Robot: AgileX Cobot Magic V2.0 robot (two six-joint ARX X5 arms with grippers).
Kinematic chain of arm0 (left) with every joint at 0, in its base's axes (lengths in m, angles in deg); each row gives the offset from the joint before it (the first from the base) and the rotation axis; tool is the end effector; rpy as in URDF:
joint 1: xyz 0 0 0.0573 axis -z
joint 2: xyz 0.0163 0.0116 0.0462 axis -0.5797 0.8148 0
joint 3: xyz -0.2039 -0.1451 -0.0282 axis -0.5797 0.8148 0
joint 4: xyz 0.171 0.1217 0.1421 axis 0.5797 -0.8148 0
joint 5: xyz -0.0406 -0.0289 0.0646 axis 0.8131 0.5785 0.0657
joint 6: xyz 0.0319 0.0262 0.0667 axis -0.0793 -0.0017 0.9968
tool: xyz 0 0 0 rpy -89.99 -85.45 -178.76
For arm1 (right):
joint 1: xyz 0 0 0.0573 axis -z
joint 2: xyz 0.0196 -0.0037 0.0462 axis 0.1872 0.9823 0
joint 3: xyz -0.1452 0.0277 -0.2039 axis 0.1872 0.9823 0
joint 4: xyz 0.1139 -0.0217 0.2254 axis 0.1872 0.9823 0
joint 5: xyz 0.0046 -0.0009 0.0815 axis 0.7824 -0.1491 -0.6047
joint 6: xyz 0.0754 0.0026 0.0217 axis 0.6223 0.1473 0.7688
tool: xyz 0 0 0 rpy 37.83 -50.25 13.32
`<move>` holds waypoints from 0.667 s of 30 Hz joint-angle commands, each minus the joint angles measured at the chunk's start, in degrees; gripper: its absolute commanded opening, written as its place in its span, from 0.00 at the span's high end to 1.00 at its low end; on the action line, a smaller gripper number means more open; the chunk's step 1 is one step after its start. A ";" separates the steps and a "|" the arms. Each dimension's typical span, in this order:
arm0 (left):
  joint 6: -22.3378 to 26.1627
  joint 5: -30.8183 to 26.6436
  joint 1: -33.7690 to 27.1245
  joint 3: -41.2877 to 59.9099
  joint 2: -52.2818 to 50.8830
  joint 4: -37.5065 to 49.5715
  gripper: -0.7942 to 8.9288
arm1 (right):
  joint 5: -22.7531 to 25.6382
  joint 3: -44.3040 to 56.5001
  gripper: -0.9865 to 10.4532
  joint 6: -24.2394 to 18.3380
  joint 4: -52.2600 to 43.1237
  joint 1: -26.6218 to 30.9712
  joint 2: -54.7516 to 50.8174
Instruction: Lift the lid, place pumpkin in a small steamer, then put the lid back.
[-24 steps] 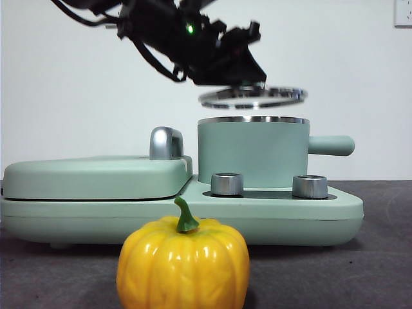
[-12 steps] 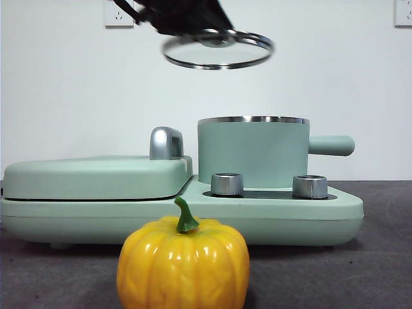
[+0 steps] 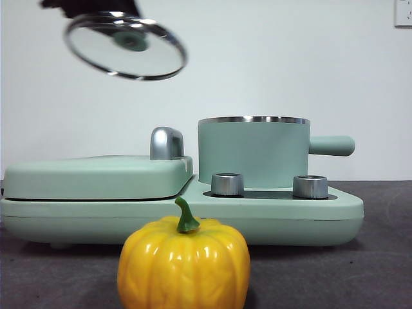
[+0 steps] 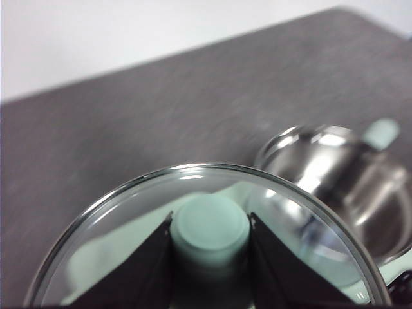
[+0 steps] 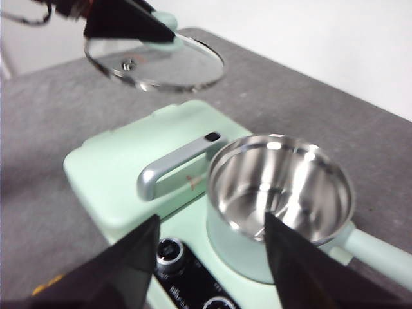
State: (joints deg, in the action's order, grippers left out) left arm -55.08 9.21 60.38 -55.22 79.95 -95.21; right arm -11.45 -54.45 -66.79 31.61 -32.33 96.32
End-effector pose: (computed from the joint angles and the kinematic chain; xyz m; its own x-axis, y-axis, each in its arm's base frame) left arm 0.2838 -0.1402 0.3284 0.7593 -0.4811 -0.4381 0.5190 0.8539 -0.0382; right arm 0.1637 0.0954 0.3192 0.6137 0.7236 -0.3159 -0.7639 0.6453 -0.0063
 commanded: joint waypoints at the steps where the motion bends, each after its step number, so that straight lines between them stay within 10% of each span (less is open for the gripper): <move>1: -0.48 0.20 -1.57 0.63 -3.21 1.27 0.91 | 0.04 -1.07 0.64 -3.82 0.87 -1.68 0.68; 20: -2.47 0.20 -12.00 13.00 -22.38 -5.22 0.91 | 4.94 -1.07 0.61 -9.22 2.71 -23.26 12.68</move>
State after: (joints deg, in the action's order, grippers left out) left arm -57.03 9.01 48.29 -41.41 57.39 -101.86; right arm -6.88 -54.45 -75.10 34.63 -54.23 107.97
